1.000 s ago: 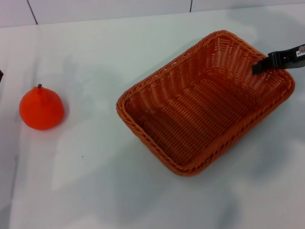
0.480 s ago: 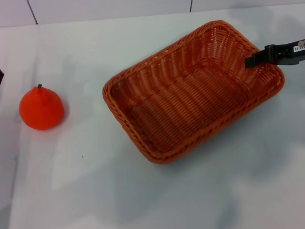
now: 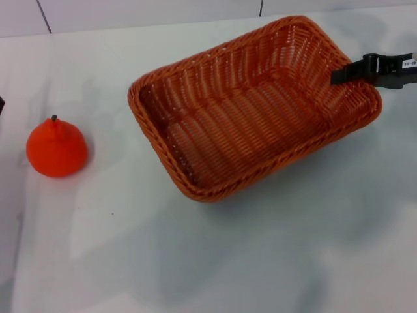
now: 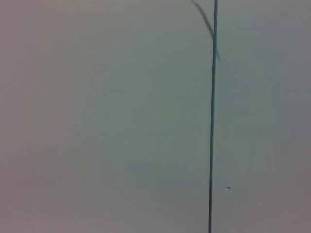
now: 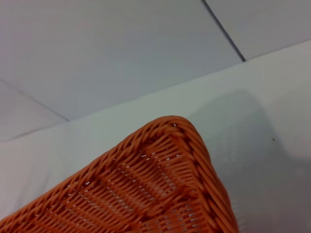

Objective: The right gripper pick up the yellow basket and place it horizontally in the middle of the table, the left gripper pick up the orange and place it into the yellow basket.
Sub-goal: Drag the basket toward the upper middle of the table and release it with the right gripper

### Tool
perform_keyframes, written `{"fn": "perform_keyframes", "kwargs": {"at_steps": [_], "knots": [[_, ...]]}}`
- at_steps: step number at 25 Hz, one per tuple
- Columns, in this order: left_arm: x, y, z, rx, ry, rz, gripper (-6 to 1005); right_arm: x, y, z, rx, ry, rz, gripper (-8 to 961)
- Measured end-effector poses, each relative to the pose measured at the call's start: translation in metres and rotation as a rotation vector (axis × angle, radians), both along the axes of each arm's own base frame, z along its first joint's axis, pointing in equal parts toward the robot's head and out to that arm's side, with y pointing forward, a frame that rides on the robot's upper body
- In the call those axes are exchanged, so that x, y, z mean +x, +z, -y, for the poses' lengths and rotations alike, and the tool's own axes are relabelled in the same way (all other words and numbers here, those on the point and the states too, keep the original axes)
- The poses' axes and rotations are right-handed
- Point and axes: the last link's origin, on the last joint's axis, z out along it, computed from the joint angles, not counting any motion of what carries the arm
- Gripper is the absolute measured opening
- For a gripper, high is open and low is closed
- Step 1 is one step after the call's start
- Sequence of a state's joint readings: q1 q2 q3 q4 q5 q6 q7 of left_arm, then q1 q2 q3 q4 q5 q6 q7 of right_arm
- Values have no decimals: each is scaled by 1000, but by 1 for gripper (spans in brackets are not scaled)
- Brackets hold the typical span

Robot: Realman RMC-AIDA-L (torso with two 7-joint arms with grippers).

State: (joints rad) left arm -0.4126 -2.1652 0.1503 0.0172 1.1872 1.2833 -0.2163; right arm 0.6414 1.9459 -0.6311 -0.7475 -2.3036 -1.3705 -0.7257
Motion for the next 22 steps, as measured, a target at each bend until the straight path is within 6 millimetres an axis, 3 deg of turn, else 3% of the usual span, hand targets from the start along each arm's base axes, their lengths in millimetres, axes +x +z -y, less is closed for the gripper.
{"fn": "perform_keyframes", "kwargs": {"at_steps": [22], "knots": [[1,0,-1,-1,-2,0,810,10,-14,-3,107,-101,-92,279]]}}
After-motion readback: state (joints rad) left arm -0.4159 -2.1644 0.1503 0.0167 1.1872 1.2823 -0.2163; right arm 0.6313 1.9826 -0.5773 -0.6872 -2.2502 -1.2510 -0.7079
